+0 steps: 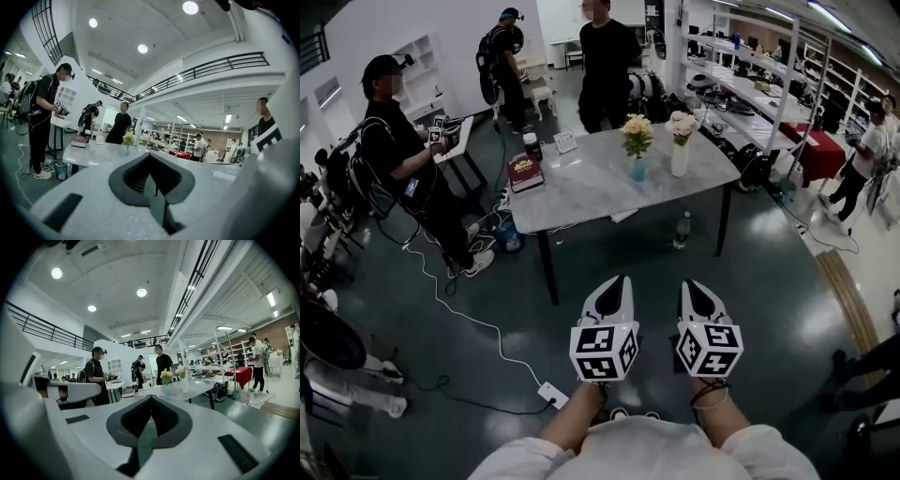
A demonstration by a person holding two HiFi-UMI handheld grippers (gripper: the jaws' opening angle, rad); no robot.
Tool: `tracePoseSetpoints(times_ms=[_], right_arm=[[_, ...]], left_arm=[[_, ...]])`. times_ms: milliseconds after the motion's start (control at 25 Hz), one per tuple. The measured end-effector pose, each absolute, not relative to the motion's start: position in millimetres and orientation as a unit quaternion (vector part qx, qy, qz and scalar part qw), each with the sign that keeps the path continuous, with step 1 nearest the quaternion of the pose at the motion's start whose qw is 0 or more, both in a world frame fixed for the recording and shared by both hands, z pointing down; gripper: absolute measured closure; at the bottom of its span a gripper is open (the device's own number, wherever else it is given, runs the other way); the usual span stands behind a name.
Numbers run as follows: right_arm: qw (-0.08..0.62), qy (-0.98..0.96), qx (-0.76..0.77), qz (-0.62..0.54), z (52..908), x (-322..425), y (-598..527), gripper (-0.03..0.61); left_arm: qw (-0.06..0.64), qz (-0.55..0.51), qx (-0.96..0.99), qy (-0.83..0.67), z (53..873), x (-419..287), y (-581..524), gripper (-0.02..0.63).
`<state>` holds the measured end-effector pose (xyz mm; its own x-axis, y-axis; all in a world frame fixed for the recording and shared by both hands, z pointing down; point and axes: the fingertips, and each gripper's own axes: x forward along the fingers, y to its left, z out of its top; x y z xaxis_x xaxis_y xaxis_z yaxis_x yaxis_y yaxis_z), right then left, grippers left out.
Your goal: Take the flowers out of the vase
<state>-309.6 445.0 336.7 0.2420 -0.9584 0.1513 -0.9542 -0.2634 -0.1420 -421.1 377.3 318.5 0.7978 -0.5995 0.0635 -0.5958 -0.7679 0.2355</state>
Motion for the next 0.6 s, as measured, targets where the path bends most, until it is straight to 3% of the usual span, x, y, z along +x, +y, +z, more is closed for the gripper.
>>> tracePoseSetpoints(times_ms=[600], right_arm=[[0.005, 0.570, -0.808, -0.148, 376, -306, 432, 0.574]], left_arm=[[0.135, 0.016, 0.944, -0.302, 349, -425, 341, 0.619]])
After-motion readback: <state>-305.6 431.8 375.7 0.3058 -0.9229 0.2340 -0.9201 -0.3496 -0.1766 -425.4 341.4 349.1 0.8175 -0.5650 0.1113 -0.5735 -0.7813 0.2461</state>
